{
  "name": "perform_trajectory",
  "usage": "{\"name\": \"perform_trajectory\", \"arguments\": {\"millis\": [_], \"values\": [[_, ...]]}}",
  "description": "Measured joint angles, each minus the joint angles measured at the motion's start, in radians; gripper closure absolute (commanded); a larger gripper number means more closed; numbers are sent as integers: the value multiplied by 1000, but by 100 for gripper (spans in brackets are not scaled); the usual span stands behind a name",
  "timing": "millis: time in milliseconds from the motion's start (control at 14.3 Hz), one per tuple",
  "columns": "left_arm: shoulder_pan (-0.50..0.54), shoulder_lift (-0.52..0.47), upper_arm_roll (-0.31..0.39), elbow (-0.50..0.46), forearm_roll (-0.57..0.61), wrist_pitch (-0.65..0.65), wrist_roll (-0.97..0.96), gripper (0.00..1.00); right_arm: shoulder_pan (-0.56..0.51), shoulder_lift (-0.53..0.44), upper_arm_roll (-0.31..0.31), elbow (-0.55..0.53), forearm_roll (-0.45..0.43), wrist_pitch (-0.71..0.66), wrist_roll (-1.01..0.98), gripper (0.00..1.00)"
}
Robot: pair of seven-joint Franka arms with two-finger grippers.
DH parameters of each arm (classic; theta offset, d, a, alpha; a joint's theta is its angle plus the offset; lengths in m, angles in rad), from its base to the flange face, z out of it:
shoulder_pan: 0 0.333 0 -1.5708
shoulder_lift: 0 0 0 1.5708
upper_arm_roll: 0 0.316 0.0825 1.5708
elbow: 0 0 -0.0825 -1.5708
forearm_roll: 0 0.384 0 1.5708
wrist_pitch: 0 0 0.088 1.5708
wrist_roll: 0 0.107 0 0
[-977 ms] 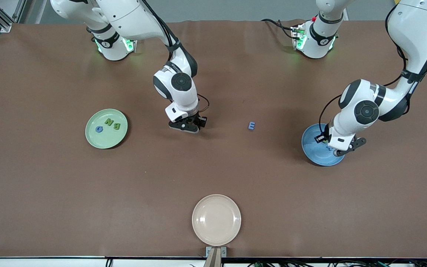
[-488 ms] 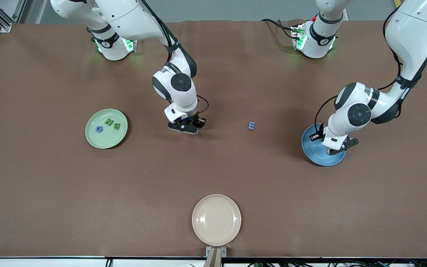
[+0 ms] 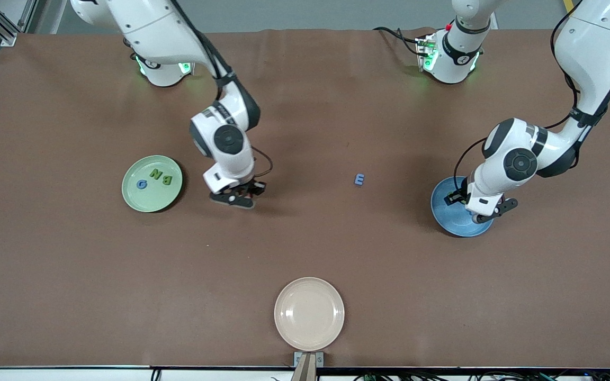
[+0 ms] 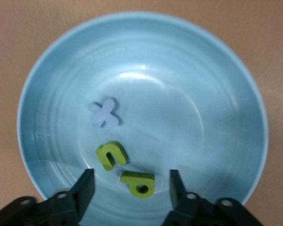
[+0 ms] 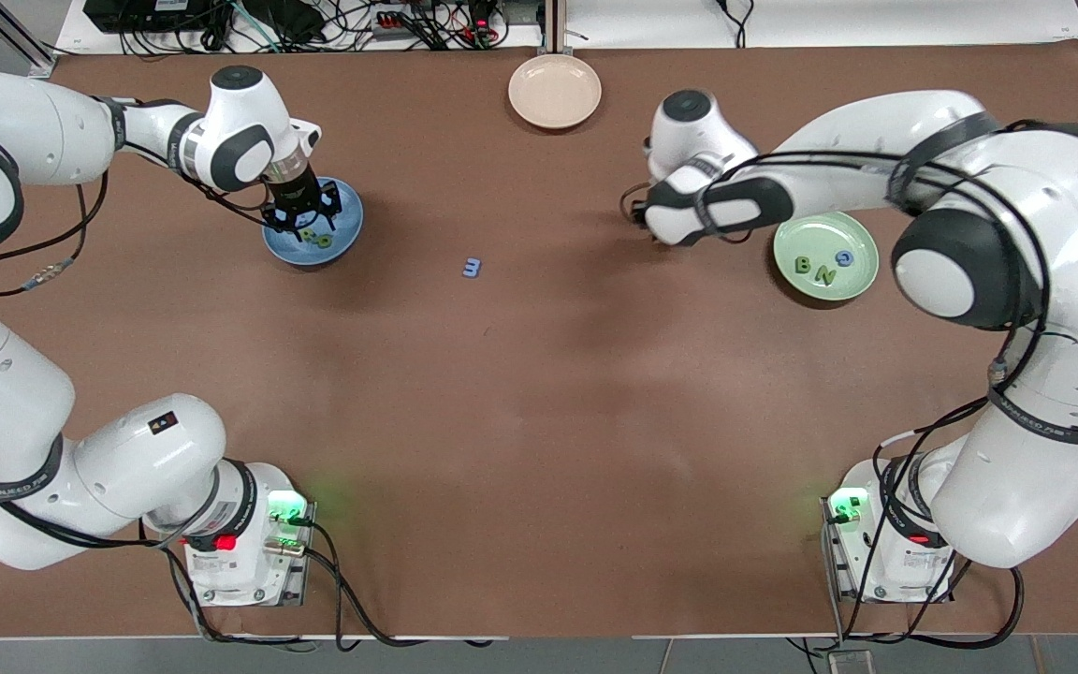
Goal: Sort upper and lower case letters into plates
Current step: 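Drop the p on the blue plate while the right gripper moves the o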
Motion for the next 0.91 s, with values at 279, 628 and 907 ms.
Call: {"name": "perform_trajectory", "arguments": {"millis": [279, 628, 907], "values": [[-2, -15, -75, 41, 1, -1, -2, 0, -218, -162, -4, -158, -1, -18, -339, 100], [-63, -18, -206, 79, 1, -5, -5, 0, -426, -226, -2, -298, -1, 21, -597, 99], [-221, -13, -211, 86, 1, -27, -2, 1, -486, -222, 0, -386, -2, 133, -642, 99]]}}
